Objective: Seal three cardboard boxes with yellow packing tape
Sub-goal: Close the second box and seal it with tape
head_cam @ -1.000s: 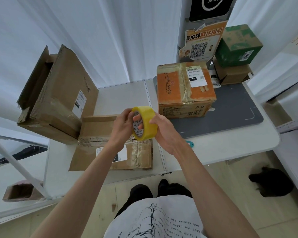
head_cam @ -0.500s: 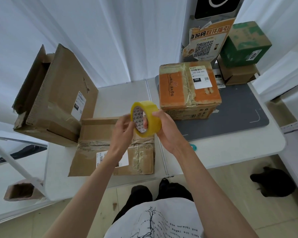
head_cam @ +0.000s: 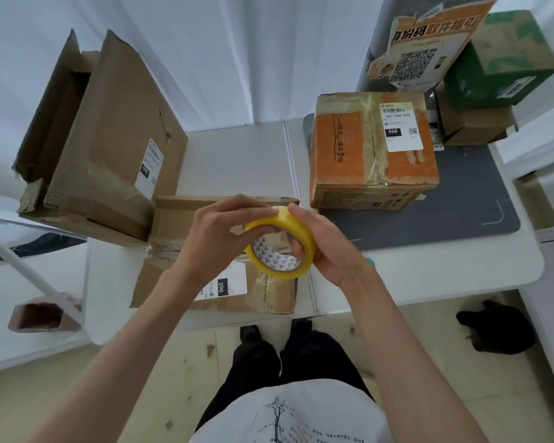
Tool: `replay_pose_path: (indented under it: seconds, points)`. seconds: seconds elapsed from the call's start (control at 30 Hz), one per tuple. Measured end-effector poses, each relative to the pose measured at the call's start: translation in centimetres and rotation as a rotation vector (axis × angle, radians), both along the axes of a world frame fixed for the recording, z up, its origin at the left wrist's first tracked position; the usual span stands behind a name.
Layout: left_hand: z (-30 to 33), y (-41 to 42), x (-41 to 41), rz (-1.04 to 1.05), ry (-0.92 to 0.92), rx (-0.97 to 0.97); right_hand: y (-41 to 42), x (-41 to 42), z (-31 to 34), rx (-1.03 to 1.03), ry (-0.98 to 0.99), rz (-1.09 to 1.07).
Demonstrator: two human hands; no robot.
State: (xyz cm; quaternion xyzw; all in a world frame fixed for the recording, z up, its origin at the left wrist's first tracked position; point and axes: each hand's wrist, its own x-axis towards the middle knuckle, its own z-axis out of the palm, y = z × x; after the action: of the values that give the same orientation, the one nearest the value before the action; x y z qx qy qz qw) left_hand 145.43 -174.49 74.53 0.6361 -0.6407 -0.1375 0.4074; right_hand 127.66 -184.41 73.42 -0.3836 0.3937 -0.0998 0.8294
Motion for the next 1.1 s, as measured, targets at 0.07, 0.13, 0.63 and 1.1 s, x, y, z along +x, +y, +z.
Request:
replay_pose_path:
  seconds: [0.07, 0.13, 0.63, 1.1]
  points:
    - [0.0, 0.4, 0.0, 0.091, 0.07, 0.024, 0.3, 0.2, 0.0, 0.018, 0.005, -0.017]
    - [-0.2, 0.6, 0.0, 0.161, 0.133, 0.028, 0.5, 0.4, 0.1, 0.04, 0.001, -0.034]
    - [-2.3, 0.6, -0.9, 0.529, 0.408, 0.158, 2.1, 1.0, 0.7, 0.051, -0.263, -0.122]
    - [0.8, 1.2, -0.2, 0.009, -0.158, 0.185, 3.4, 1.8, 1.7, 0.076, -0.296, -0.097]
